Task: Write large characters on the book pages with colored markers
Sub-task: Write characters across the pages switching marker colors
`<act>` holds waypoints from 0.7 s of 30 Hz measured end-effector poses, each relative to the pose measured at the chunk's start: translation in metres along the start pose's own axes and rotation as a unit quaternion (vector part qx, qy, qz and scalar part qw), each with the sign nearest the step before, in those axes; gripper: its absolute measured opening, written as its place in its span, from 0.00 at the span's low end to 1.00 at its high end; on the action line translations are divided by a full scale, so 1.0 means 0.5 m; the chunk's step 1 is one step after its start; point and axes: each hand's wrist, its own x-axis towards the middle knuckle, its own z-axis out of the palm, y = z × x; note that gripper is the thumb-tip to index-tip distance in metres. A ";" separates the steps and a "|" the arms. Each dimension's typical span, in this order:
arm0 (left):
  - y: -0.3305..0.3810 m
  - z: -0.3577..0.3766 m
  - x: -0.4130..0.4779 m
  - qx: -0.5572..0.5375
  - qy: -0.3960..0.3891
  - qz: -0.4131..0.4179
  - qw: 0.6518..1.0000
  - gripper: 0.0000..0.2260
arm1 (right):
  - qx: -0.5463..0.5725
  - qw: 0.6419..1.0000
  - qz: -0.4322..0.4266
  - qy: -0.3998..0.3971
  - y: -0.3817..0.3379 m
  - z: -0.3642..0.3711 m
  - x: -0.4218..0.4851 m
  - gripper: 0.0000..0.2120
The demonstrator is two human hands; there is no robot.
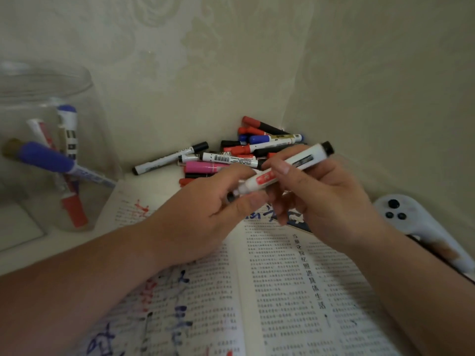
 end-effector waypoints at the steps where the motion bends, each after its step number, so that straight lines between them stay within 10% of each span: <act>1: -0.003 -0.001 -0.003 -0.017 -0.001 -0.016 1.000 0.17 | 0.019 1.000 -0.002 0.024 0.000 -0.009 0.002 0.08; 7: -0.022 -0.005 0.004 -0.083 0.096 -0.075 0.989 0.12 | -0.068 0.994 0.078 0.032 0.026 -0.052 0.014 0.04; 21: -0.026 0.006 0.004 -0.061 0.032 -0.061 0.996 0.15 | -0.213 0.970 0.118 0.006 0.040 -0.014 0.009 0.14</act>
